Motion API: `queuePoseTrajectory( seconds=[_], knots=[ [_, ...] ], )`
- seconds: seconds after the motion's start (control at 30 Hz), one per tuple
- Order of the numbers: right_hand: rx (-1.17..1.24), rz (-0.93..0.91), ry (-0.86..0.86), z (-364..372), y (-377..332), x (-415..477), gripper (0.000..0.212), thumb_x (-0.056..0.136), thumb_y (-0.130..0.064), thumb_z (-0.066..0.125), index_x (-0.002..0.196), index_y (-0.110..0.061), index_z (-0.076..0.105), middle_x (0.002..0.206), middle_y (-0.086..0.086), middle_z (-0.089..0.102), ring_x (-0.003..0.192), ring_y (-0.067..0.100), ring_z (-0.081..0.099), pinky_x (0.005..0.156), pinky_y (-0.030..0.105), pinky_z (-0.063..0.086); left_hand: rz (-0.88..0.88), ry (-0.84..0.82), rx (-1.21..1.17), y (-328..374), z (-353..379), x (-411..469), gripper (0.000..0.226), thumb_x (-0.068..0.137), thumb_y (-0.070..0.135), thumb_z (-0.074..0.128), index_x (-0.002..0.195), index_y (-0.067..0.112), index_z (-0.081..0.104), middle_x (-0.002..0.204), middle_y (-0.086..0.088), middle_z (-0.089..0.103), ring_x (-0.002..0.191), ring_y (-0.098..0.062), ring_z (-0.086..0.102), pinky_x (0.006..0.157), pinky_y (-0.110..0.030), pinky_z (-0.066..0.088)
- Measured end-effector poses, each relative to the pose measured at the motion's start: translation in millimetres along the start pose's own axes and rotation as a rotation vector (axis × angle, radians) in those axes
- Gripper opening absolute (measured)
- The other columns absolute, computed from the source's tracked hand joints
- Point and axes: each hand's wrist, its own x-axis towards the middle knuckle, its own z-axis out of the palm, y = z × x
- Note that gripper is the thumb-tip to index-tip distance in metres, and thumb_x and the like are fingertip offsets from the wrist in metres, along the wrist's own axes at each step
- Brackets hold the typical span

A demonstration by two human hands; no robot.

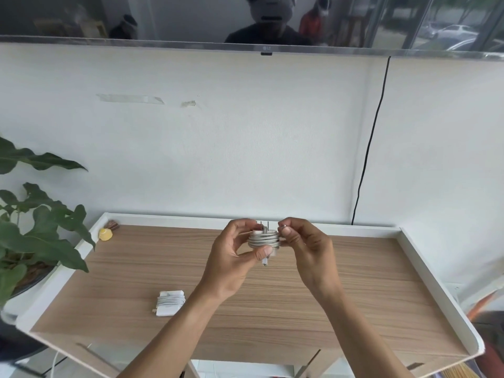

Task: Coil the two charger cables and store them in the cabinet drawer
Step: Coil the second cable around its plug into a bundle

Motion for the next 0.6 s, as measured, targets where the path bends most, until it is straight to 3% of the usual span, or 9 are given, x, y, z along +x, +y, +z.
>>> queuePoseTrajectory(
  seconds=[0.07,0.17,0.3,0.5,0.6],
  knots=[
    [0.003,0.039,0.007,-3.2,-3.6,2.3,0.014,0.091,-0.005,0.062,0.089,-0.014,0.072,0.082,-0.003,0.072,0.076,0.015,0.065,0.070,0.027,0.056,-0.014,-0.033,-0.030,-3.1,0.6,-1.5,0.048,0.063,0.022,0.085,0.105,0.012,0.063,0.108,-0.001,0.071,0.107,-0.017,0.065,0.094,-0.046,0.054],
    [-0.121,0.065,-0.045,-9.6,-7.6,4.7,0.014,0.091,-0.008,0.063,0.095,-0.016,0.072,0.083,-0.001,0.074,0.073,0.014,0.068,0.069,0.022,0.053,0.016,-0.072,-0.050,-6.1,4.1,-6.0,0.042,0.066,0.011,0.084,0.102,0.011,0.062,0.110,-0.002,0.067,0.110,-0.017,0.062,0.093,-0.048,0.055],
    [-0.258,0.010,-0.081,-17.0,-18.2,6.7,0.012,0.088,-0.009,0.066,0.087,-0.021,0.066,0.073,-0.006,0.068,0.067,0.012,0.063,0.067,0.020,0.050,0.064,-0.080,-0.057,-3.6,7.8,-9.0,0.039,0.066,0.011,0.085,0.098,0.017,0.065,0.114,-0.012,0.064,0.113,-0.032,0.062,0.095,-0.052,0.053],
    [-0.256,-0.033,-0.074,-20.5,-28.0,3.8,0.005,0.088,-0.013,0.067,0.086,-0.016,0.070,0.078,-0.008,0.072,0.073,0.006,0.067,0.067,0.010,0.047,0.117,-0.074,-0.064,7.9,12.7,-5.6,0.037,0.066,0.013,0.085,0.097,0.021,0.067,0.110,-0.007,0.068,0.110,-0.025,0.064,0.093,-0.044,0.055],
    [-0.281,-0.025,-0.091,-21.8,-29.5,5.2,0.005,0.089,-0.014,0.066,0.087,-0.017,0.070,0.081,-0.006,0.073,0.080,0.007,0.069,0.070,0.013,0.050,0.128,-0.064,-0.058,9.5,13.0,-5.4,0.035,0.066,0.014,0.085,0.096,0.024,0.068,0.112,-0.007,0.067,0.112,-0.024,0.063,0.092,-0.041,0.055]
  ],
)
